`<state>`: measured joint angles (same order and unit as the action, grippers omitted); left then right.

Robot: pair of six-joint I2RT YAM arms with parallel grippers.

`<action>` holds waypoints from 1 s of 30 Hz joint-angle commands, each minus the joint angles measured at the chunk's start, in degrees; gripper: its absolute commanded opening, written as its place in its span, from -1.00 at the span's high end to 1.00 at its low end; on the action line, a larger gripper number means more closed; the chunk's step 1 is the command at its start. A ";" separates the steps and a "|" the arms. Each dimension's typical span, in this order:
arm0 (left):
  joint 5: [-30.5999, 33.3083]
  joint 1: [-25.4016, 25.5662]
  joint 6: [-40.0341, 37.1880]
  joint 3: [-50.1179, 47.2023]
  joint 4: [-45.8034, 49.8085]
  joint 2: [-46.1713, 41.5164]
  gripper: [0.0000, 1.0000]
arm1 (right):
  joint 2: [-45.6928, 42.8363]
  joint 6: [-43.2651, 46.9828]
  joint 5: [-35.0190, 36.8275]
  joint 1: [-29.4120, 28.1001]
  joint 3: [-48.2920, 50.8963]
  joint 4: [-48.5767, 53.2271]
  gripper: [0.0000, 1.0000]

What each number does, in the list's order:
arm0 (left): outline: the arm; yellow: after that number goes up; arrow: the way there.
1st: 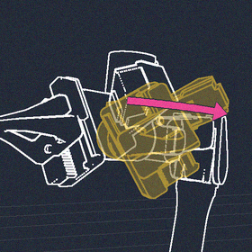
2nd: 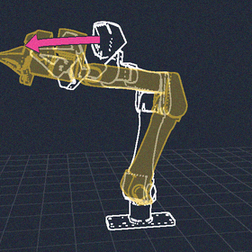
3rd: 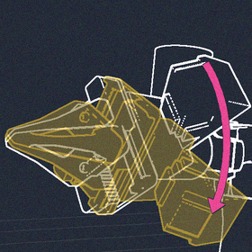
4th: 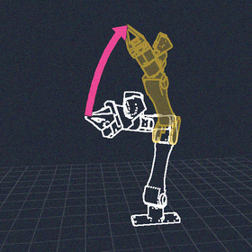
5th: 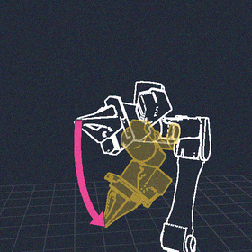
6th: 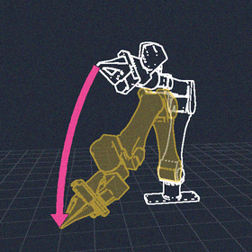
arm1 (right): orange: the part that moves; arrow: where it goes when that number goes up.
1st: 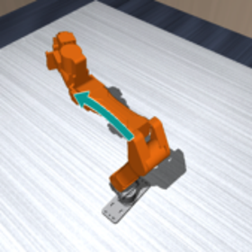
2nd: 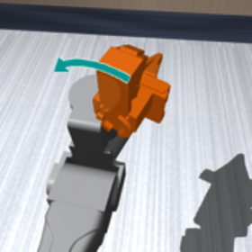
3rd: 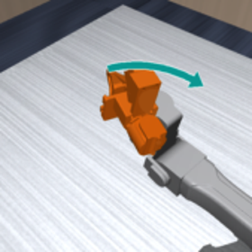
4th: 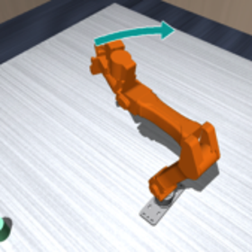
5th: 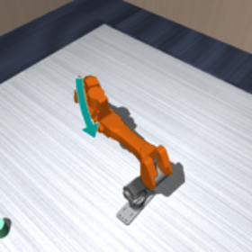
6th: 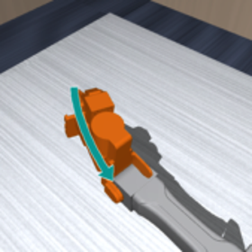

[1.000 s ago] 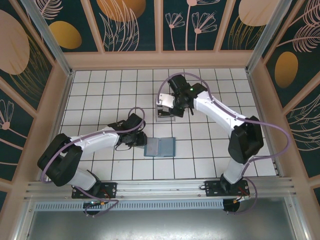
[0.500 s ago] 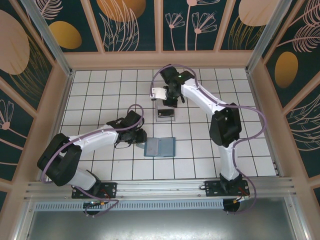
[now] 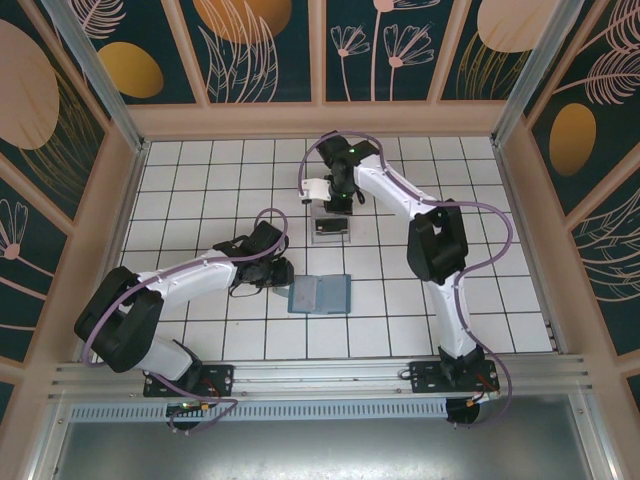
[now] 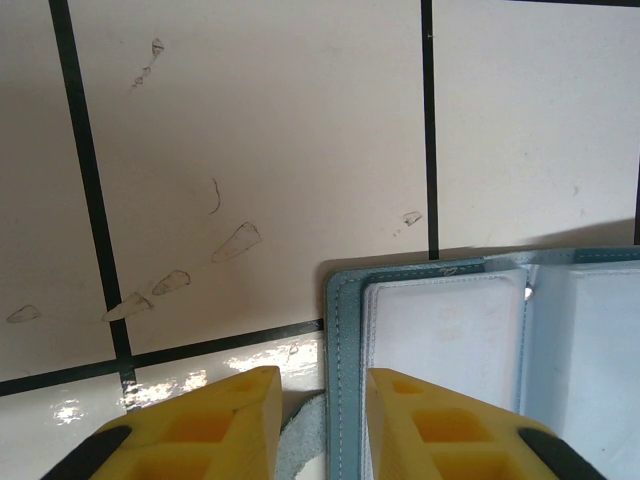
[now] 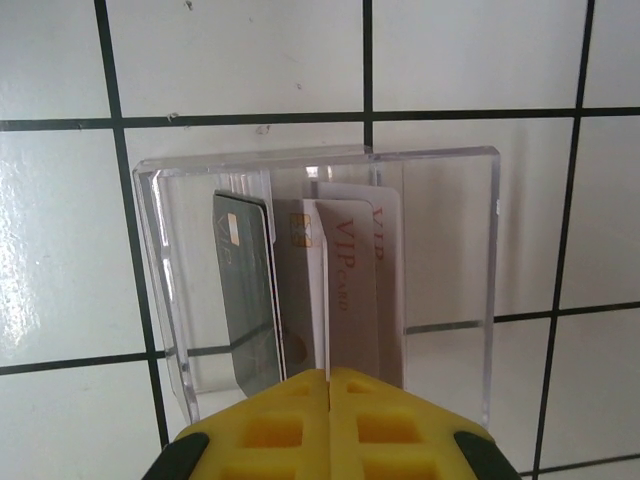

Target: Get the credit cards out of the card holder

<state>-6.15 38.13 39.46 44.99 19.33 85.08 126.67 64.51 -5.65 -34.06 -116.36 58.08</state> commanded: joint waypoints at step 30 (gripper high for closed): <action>-6.04 -0.37 -1.18 -0.78 -1.48 1.01 0.42 | -4.75 -4.49 7.67 -0.36 2.78 -11.35 0.20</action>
<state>-10.35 38.13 39.42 44.66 19.07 85.06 125.93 61.98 0.23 -34.11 -114.56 49.21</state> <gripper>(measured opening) 0.288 0.398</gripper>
